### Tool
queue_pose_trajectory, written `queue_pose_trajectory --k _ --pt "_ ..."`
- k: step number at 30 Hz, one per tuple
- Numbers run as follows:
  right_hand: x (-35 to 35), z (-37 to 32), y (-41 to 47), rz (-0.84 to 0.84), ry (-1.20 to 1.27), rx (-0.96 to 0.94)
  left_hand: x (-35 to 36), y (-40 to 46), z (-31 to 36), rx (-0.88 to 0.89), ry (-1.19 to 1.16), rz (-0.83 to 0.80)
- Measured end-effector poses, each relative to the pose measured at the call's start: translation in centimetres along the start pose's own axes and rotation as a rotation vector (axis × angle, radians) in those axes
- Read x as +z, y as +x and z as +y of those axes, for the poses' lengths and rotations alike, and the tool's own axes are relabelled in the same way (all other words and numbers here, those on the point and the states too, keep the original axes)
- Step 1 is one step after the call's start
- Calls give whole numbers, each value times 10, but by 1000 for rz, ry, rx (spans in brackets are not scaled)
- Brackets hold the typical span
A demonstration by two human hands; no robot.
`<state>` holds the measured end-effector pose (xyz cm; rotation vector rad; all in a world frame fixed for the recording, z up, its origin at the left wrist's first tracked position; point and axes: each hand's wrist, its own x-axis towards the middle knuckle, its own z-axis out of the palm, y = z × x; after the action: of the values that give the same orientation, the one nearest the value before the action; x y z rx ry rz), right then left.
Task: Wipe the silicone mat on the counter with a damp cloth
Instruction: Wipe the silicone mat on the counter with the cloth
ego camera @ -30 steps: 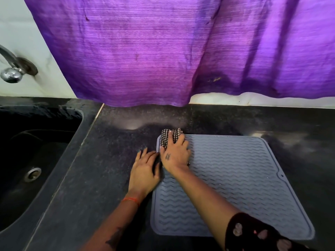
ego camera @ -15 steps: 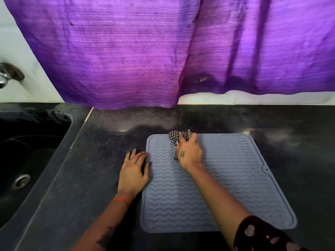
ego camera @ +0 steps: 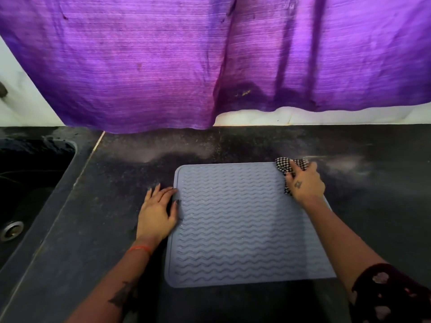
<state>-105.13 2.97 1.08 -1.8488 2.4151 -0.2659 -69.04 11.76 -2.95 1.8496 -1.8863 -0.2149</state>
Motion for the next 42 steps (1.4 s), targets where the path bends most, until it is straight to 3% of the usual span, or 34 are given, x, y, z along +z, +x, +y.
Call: queue_pose_trajectory --k 8,11,17,22,25,31,42 --pt "-10 36 17 -42 171 124 -2 0 1 -12 -13 -10" --pt "-15 22 15 40 304 177 -2 -1 0 -15 -19 -10" --pt "0 -85 -54 36 530 -184 -3 0 1 -21 -33 -19" --pt "26 -181 -110 -85 582 -295 -3 0 1 -21 -36 -32" --pt "45 -202 -128 -158 507 -390 -3 1 1 -26 -34 -28" --pt "45 -188 -119 -142 381 -413 -5 -1 3 -14 -60 -27" --pt "32 -92 -78 -84 370 -153 -4 -1 2 -28 -62 -24"
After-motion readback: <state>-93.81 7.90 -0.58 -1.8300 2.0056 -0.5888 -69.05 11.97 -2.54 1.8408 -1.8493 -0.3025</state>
